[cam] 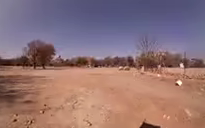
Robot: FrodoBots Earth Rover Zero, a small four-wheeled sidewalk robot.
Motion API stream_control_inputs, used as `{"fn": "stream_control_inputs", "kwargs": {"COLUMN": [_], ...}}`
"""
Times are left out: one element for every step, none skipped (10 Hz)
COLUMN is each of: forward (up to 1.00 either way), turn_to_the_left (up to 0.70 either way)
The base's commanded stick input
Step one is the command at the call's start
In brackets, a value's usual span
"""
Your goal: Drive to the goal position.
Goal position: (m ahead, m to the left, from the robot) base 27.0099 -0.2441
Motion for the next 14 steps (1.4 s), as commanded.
{"fn": "stream_control_inputs", "kwargs": {"forward": [0.5, 0.5, 0.5, 0.5, 0.5, 0.5, 0.5, 0.5, 0.5, 0.5, 0.5, 0.5, 0.5, 0.5], "turn_to_the_left": [0.0, 0.0, 0.0, 0.0, 0.0, 0.0, -0.5, -0.5, -0.5, -0.49, -0.24, 0.0, 0.0, 0.0]}}
